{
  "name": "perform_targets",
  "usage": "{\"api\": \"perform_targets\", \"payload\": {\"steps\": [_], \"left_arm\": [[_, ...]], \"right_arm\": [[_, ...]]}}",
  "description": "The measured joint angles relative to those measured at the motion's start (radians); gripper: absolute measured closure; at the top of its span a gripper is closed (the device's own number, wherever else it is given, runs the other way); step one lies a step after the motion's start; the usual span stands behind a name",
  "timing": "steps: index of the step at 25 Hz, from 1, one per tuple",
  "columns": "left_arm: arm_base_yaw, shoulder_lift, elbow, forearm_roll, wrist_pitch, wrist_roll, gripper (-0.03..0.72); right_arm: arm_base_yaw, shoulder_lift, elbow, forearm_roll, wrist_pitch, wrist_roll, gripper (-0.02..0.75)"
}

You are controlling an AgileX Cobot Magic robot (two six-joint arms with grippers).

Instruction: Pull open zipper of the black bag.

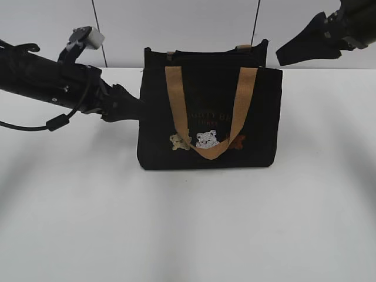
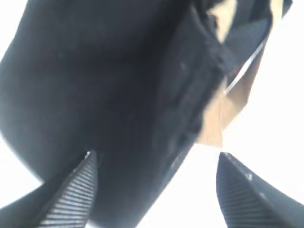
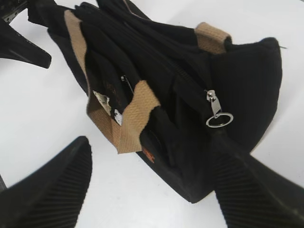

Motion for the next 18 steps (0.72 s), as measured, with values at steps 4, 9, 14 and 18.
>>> {"api": "perform_targets", "payload": {"steps": [4,9,14,18], "left_arm": [[0.000,-0.091,0.009,0.223,-0.028,-0.237,0.104],[0.000,-0.242,0.064,0.427,-0.017,-0.467,0.111],[0.000,-0.424,0.153,0.623,-0.019,-0.700,0.111],[0.000,-0.584,0.234,0.728,-0.011,-0.845,0.111]], "right_arm": [[0.037,-0.064,0.000,-0.106,0.008,0.089,0.159],[0.140,-0.131,0.000,-0.311,0.034,0.299,0.156],[0.185,-0.218,0.023,-0.422,0.053,0.437,0.155],[0.187,-0.320,0.130,-0.436,0.049,0.462,0.154]]}}
